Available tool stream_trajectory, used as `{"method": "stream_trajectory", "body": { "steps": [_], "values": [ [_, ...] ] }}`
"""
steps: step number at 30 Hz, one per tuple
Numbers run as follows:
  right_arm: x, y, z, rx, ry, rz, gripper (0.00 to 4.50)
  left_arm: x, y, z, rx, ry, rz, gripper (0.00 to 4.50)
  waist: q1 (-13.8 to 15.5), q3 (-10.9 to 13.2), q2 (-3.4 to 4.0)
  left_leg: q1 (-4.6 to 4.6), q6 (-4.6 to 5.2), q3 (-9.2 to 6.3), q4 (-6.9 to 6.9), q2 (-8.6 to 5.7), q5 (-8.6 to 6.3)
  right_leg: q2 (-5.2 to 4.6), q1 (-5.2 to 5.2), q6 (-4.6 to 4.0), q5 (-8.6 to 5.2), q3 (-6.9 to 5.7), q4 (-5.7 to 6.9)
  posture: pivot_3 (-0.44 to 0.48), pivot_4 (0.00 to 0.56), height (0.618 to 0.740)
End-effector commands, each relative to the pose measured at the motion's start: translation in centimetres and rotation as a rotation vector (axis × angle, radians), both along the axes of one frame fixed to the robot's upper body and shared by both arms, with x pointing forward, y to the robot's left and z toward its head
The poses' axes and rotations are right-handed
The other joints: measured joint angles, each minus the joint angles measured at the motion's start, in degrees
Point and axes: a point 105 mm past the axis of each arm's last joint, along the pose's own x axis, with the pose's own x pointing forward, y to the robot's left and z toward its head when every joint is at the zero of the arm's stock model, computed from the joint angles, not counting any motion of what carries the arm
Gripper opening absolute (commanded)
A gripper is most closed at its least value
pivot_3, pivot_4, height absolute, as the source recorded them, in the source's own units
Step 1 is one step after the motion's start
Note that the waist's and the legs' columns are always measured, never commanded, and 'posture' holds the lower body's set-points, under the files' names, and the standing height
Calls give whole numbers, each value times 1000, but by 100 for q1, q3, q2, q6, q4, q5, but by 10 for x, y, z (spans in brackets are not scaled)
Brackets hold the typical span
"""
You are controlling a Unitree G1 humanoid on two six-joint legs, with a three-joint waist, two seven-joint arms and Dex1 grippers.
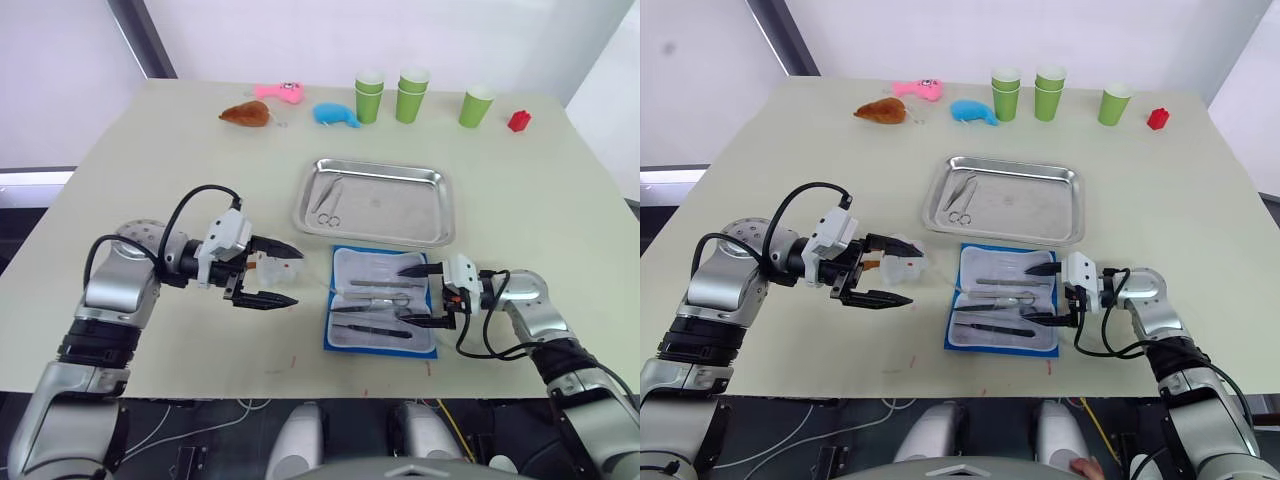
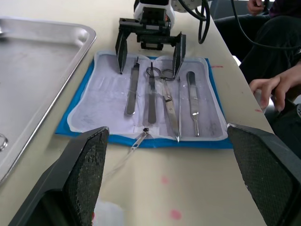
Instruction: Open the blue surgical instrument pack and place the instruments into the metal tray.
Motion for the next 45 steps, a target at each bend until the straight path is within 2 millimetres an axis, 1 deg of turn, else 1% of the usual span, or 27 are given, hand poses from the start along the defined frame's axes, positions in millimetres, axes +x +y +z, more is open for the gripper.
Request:
{"method": "stream_trajectory", "body": {
  "steps": [1, 2, 8, 14, 22, 25, 27, 33, 35, 36, 38, 39, 45],
  "values": [
    [-19, -27, -50, -168, 188, -73, 4500, -9, -4, 6, -3, -18, -82, 4272, 14, 0, 0, -1, 0, -5, 0, -4, 0, 8, 1, 3, -2, 0, 1, 0, 150, 739],
    [-19, -27, -49, -168, 188, -75, 4500, -9, -4, 6, -4, -19, -84, 4272, 15, 1, 1, -1, 0, -10, 0, -7, 0, 25, 3, 6, -5, 1, 2, 0, 150, 739],
    [-23, -29, -47, -164, 191, -74, 4500, -9, -8, 7, -12, -30, -101, 4272, 32, 22, 34, 5, 1, -33, 13, -28, 0, 45, 28, 35, -23, 4, 7, 0, 150, 739],
    [-26, -33, -47, -167, 194, -86, 4500, -9, -12, 11, -33, -46, -121, 4272, 33, 29, 43, 7, 2, -25, 19, -38, 0, 50, 28, 42, -24, 14, 13, 0, 150, 739],
    [-24, -34, -47, -167, 195, -98, 4500, -7, -13, 18, -38, -68, -139, 4272, 33, 31, 44, 8, 3, -20, 44, -35, -1, 65, 28, 43, -24, 22, 34, 0, 150, 739],
    [-24, -33, -47, -166, 192, -98, 4500, -3, -14, 19, -35, -85, -139, 4272, 29, 33, 44, 8, 3, -18, 54, -33, 0, 70, 28, 42, -24, 26, 53, 0, 150, 739],
    [-23, -32, -47, -164, 191, -98, 4500, -1, -17, 16, -19, -90, -143, 4272, 28, 37, 50, 11, 3, -17, 64, -30, 0, 74, 26, 42, -24, 28, 69, 0, 150, 739],
    [-23, -29, -48, -161, 193, -99, 4500, 17, -35, 7, 18, -136, -122, 4272, 28, 41, 52, 16, 2, -11, 96, -30, 0, 79, 27, 42, -24, 35, 101, 0, 150, 739],
    [-23, -27, -48, -157, 193, -99, 4500, 24, -41, 3, 30, -151, -119, 3737, 26, 41, 52, 16, 2, -10, 100, -30, 0, 81, 27, 42, -24, 38, 103, 0, 150, 739],
    [-23, -27, -48, -156, 192, -99, 4500, 26, -44, 1, 33, -159, -120, 3636, 23, 40, 51, 16, 2, -10, 100, -30, 1, 81, 26, 42, -24, 39, 103, 0, 150, 739],
    [-23, -27, -48, -155, 191, -101, 4500, 31, -50, -4, 36, -171, -124, 2729, 18, 40, 51, 16, 2, -8, 100, -30, 0, 83, 26, 42, -24, 40, 103, 0, 150, 739],
    [-23, -27, -48, -154, 191, -101, 4500, 33, -52, -7, 42, -181, -123, 2369, 19, 39, 51, 16, 2, -7, 100, -30, 0, 83, 26, 42, -24, 41, 104, 0, 150, 739],
    [-23, -26, -48, -152, 191, -108, 4500, 44, -63, -18, 52, -194, -118, 2369, 19, 39, 47, 17, 2, -3, 101, -30, 1, 84, 26, 43, -23, 40, 108, 0, 150, 739]
  ]
}}
